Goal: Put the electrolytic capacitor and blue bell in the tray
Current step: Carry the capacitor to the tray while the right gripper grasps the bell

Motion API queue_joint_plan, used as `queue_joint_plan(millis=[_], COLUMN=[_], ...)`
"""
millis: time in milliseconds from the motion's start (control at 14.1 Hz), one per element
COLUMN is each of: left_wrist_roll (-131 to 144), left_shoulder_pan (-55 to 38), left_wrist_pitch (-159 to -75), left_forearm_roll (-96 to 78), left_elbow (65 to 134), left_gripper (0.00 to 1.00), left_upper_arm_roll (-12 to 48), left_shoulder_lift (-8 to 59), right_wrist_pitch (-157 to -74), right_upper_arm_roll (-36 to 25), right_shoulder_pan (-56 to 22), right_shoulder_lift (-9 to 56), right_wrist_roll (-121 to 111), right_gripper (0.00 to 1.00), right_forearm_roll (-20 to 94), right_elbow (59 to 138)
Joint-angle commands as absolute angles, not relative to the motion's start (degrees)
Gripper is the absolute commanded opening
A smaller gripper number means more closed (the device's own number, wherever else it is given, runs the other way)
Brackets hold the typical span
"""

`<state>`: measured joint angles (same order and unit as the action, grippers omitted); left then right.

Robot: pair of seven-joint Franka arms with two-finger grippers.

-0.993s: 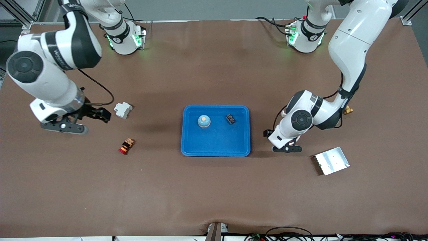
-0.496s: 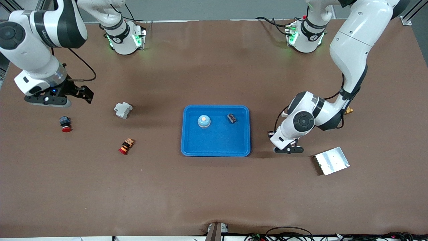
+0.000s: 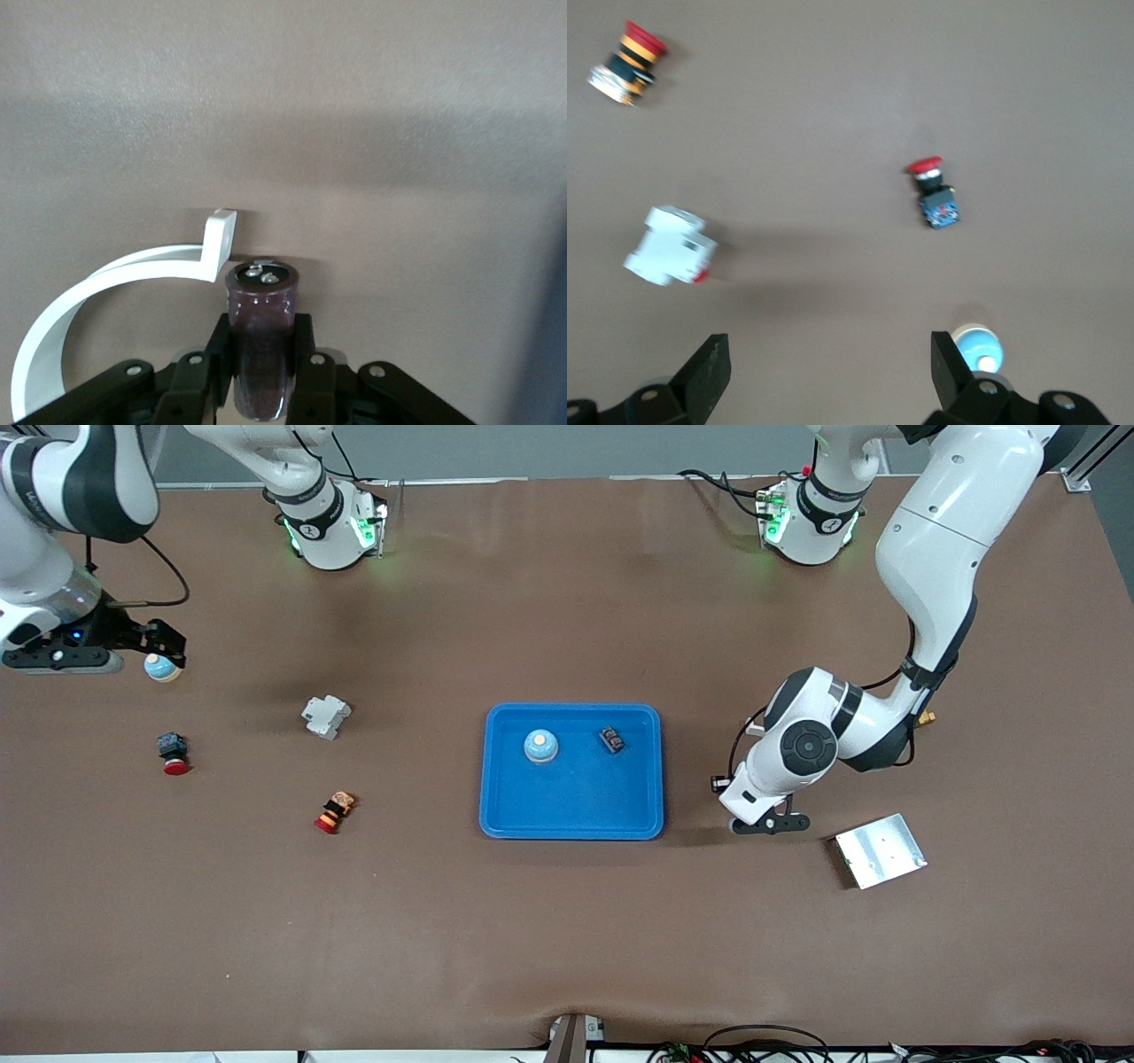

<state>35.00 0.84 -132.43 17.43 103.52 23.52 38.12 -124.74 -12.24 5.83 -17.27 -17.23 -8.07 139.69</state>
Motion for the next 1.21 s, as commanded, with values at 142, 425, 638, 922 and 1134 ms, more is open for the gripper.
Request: queue_joint_plan(millis=[142,425,638,922,1134], left_wrist_roll=[41.7,53.1,64.5,75.8,81.0], left_shoulder_pan=[0.0,-3.5,-8.0,-10.5,-12.6], left_wrist_pitch=[-128.1,-124.4,-124.4,-124.5,-125.0], left_forearm_roll=[12.4,8.9,7.2,7.1,7.1], left_elbow=[100.0,93.6,89.3,86.0,86.0], left_gripper=[0.0,0.0,0.0,0.0,0.0], left_upper_arm_roll=[25.1,26.1,25.9,25.9,25.7], left_shoulder_lift=[35.4,35.9,37.8,41.4,43.1], right_wrist_pitch=[-127.7,-136.3,-140.5,-146.6,-153.1], right_upper_arm_roll=[-16.8,-16.9,-16.9,-16.9,-16.8], right_shoulder_pan=[10.4,16.5,18.3,22.3,24.3], right_shoulder_lift=[-19.5,-19.2,-17.1,-10.4,-4.1], right_wrist_roll=[-27.8,-36.5,-37.5,-42.3,-43.9], right_gripper=[1.0,1.0,1.0,1.0,1.0], right_forearm_roll=[-8.3,-8.7,-8.8,-8.9,-8.9], right_elbow=[144.4,149.7,152.8,152.7,152.6])
